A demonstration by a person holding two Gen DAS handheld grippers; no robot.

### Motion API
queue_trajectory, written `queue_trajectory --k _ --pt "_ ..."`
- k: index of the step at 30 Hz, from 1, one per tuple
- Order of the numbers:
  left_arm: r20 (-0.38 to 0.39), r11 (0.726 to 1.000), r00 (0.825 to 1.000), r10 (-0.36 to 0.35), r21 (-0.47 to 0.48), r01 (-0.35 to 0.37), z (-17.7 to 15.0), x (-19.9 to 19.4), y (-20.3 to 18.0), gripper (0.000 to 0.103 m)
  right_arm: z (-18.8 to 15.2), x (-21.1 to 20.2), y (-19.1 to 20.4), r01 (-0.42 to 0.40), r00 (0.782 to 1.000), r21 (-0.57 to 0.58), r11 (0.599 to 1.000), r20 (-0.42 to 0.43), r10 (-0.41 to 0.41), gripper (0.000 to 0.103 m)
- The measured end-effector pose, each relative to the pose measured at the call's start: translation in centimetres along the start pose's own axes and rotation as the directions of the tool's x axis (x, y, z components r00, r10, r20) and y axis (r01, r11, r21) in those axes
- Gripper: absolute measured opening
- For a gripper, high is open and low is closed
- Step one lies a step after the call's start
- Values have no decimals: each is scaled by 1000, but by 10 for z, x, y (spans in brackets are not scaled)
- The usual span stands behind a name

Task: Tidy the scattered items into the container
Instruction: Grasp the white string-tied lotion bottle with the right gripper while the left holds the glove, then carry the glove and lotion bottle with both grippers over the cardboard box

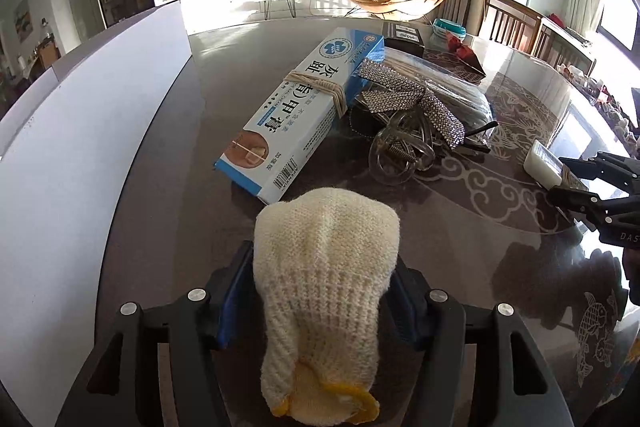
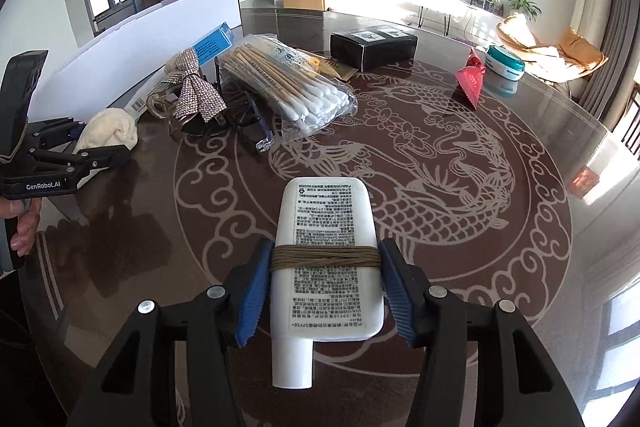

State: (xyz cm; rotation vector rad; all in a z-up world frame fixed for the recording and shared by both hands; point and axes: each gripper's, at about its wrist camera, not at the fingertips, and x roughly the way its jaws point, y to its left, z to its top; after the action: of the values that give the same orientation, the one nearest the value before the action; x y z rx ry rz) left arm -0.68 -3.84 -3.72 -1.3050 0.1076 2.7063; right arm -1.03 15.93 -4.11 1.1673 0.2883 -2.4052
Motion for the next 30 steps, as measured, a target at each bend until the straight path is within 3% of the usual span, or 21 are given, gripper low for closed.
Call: queue_trajectory --k 1,4,7,9,10,11,12,19,30 --pt "-1 1000 1000 0 1 0 0 0 1 64 0 0 -1 -5 1000 2 1000 1 5 56" --pt "-43 999 999 31 -37 -33 0 7 6 102 6 6 1 -45 999 -13 999 -28 45 78" --pt "-51 999 998 32 -41 -34 -1 7 8 102 10 10 8 -47 996 -63 997 -73 42 81" --pt "-45 999 998 33 -39 -34 -2 5 8 94 12 9 6 -34 996 -55 998 -85 29 69" --pt "-34 999 999 31 -38 -33 -2 3 8 74 13 7 2 -34 996 -38 999 -84 31 54" --pt "-30 999 999 32 -35 -33 0 1 7 55 14 6 -3 -57 994 -9 998 -94 56 54" --pt "-31 999 999 34 -34 -35 2 0 7 45 14 5 -6 -72 993 16 997 -95 73 54" --pt "-30 997 999 -19 -71 17 -4 -13 4 41 11 -16 -8 -43 998 43 998 -52 45 54" --pt "-12 998 1000 2 -56 -3 -11 -27 0 41 30 -49 40 140 990 -151 978 49 -134 54"
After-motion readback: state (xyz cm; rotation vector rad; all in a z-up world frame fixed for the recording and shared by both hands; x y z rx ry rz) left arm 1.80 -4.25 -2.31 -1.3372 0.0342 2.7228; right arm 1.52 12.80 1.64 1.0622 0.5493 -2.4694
